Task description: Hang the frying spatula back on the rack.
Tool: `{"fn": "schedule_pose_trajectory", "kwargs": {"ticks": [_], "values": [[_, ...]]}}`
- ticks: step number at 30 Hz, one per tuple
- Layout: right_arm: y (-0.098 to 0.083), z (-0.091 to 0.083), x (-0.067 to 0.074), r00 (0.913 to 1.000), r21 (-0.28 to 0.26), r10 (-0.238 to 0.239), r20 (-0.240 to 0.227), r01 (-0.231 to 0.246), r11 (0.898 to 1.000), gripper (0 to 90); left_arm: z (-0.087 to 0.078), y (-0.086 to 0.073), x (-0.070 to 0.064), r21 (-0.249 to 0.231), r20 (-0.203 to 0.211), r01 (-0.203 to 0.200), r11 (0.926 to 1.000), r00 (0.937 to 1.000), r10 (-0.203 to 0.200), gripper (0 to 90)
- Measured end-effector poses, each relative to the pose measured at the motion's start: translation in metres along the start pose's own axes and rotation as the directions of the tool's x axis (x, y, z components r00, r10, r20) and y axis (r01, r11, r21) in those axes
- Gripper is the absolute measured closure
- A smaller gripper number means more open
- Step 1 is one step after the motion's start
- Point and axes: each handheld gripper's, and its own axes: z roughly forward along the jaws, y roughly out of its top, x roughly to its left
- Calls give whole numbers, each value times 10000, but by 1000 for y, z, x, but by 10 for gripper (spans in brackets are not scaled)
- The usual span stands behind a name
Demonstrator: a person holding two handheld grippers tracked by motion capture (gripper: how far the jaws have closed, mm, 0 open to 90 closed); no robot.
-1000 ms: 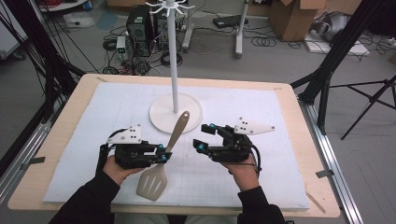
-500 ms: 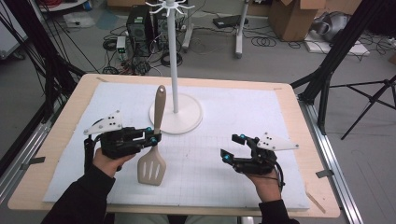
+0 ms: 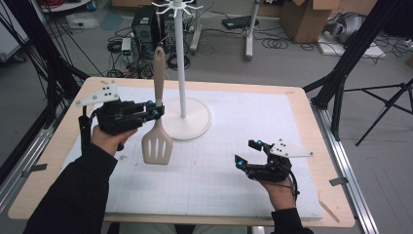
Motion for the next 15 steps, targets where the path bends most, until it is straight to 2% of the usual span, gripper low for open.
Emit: {"fn": "schedule_pose_trajectory", "kwargs": {"ticks": [5, 11, 15], "values": [[-2, 1, -2, 10000, -15, 30, -4, -30, 10000, 214, 14, 24, 17, 168, 161, 104, 9998, 9998, -107, 784], [-3, 2, -4, 9999, 33, 140, -82, -140, 9999, 215, 29, 35, 33, 422, 69, 314, 9986, 9995, -317, 783], [-4, 2, -4, 9997, 44, 196, -171, -195, 9998, 215, 36, 40, 39, 368, 89, 395, 9985, 9992, -399, 783]]}}
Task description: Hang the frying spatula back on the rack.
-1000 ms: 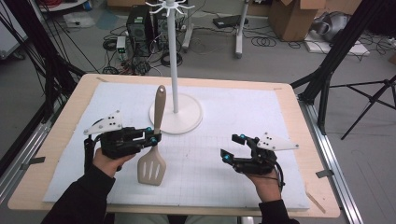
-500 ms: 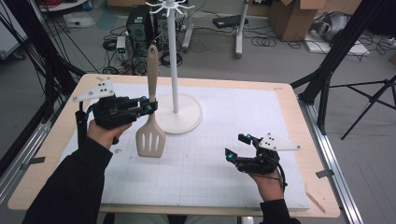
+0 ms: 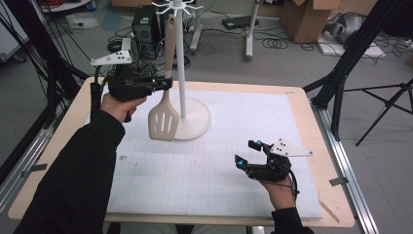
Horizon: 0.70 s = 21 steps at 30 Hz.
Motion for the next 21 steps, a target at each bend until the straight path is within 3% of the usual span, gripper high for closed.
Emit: {"fn": "schedule_pose_trajectory", "kwargs": {"ticks": [5, 8, 15, 21], "values": [[-1, -1, -1, 9999, -26, 95, -33, -95, 10000, 215, 6, 3, 10, 106, -32, 220, 9997, 9998, -220, 783], [-2, -2, -2, 9999, -122, 132, -105, -134, 9998, 215, 8, 4, 15, 296, -136, 127, 9995, 9998, -123, 782], [-3, -7, -2, 9995, -255, 267, -173, -271, 9993, 215, 15, 3, 29, 436, -311, 489, 9978, 9984, -476, 782], [-4, -11, -1, 9996, -270, 275, -65, -277, 9993, 215, 21, 0, 25, 450, -377, 258, 9987, 9990, -241, 774]]}}
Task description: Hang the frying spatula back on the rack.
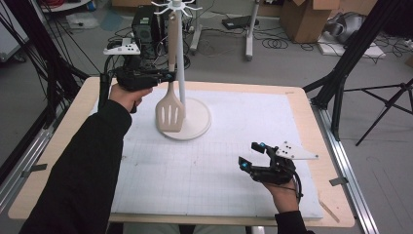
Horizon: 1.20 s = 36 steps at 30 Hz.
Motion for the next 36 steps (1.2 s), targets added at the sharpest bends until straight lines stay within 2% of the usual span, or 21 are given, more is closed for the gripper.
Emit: {"fn": "schedule_pose_trajectory", "kwargs": {"ticks": [1, 2, 4, 6, 8, 10, 13, 15, 17, 19, 22, 26, 29, 32, 36], "values": [[0, 0, 0, 10000, 3, -2, 16, 2, 10000, 215, 0, 0, -2, -86, -173, -17, 10000, 9998, 15, 711], [0, -1, 0, 10000, 15, -29, 22, 29, 10000, 215, 0, -1, -4, -169, -226, 36, 9999, 9997, -40, 579], [-1, -1, 0, 10000, 42, -12, 36, 12, 10000, 215, -4, -5, -7, -388, -297, 35, 9992, 9995, -47, 478], [-1, -2, 0, 10000, 15, -69, 42, 69, 10000, 215, -10, -12, -9, -406, -490, 24, 9992, 9988, -44, 411], [-1, -3, -1, 10000, 1, -59, 59, 59, 10000, 215, -19, -22, -11, -632, -721, -139, 9979, 9974, 93, 376], [-1, -3, -1, 10000, 33, -14, 91, 14, 10000, 215, -29, -36, -11, -940, -807, -105, 9955, 9967, 29, 331], [-1, -2, -3, 9998, 86, -118, 173, 116, 9999, 216, -41, -57, -12, -1147, -1000, -209, 9932, 9949, 94, 239], [-1, 0, -3, 9993, 160, -198, 332, 193, 9997, 215, -49, -71, -15, -1361, -1192, -403, 9899, 9926, 241, 188], [-1, 1, -3, 9986, 251, -283, 454, 272, 9993, 214, -55, -86, -21, -1693, -1413, -731, 9829, 9887, 492, 174], [-1, 2, -2, 9972, 352, -412, 618, 391, 9986, 212, -60, -99, -28, -1791, -1623, -1181, 9767, 9827, 890, 164], [-2, 3, -1, 9943, 489, -615, 874, 574, 9972, 209, -67, -116, -37, -1686, -1644, -1384, 9759, 9802, 1106, 165], [-3, 3, -1, 9913, 632, -767, 1072, 702, 9955, 208, -73, -136, -50, -1446, -1695, -1394, 9796, 9789, 1143, 165], [-3, 2, -1, 9896, 714, -799, 1198, 716, 9949, 207, -78, -151, -58, -1325, -1632, -1090, 9852, 9828, 868, 161], [-4, 1, -2, 9875, 777, -856, 1320, 758, 9941, 206, -84, -165, -63, -1557, -1583, -883, 9839, 9854, 634, 158], [-5, 1, -1, 9819, 960, -1067, 1566, 923, 9911, 205, -92, -181, -68, -1534, -1741, -850, 9845, 9830, 578, 158]]}}
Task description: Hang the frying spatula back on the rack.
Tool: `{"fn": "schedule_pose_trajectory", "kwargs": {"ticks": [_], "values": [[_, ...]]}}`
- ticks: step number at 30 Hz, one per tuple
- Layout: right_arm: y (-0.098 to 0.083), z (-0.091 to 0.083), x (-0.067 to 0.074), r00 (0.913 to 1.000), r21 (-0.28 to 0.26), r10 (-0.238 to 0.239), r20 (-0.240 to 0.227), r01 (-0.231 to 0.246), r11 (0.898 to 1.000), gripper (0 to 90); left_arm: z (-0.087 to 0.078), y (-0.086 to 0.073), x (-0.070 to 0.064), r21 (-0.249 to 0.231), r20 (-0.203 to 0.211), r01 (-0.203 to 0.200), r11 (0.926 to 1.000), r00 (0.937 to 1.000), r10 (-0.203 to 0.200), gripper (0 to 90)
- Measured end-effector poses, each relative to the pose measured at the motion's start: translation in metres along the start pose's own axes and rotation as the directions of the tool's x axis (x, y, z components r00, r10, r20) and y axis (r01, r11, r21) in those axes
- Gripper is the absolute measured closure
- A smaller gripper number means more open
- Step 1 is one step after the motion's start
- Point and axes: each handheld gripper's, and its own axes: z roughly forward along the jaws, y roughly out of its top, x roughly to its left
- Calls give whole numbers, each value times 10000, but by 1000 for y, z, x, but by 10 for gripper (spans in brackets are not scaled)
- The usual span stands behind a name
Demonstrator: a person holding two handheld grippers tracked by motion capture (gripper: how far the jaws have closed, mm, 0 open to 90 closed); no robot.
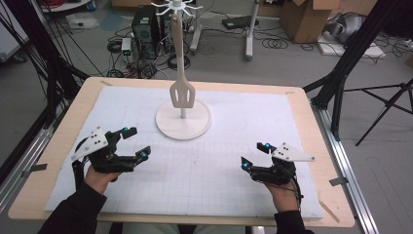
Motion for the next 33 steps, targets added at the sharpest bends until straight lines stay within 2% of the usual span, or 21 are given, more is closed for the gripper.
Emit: {"fn": "schedule_pose_trajectory", "kwargs": {"ticks": [4, 8, 12, 21, 24, 33], "values": [[-3, -3, 0, 9977, 285, -322, 602, 305, 9991, 205, -12, -13, -2, 168, -120, -68, 9998, 9999, 70, 158], [-3, -9, -1, 9911, 179, -399, 1267, 380, 9991, 205, -22, -23, -1, 217, -299, 33, 9998, 9995, -27, 162], [-4, -14, -1, 9865, 60, -379, 1593, 374, 9993, 205, -22, -30, 3, 453, -482, 173, 9988, 9987, -151, 167], [-7, -7, -3, 9871, 382, -429, 1540, 374, 9986, 204, -17, -40, 6, 602, -514, 529, 9968, 9974, -498, 168], [-8, -7, -4, 9894, 299, -251, 1432, 210, 9993, 204, -14, -42, 4, 757, -450, 455, 9961, 9981, -421, 168], [-9, -4, -5, 9902, 350, -220, 1379, 173, 9992, 205, -11, -45, 3, 902, -377, 538, 9945, 9980, -505, 169]]}}
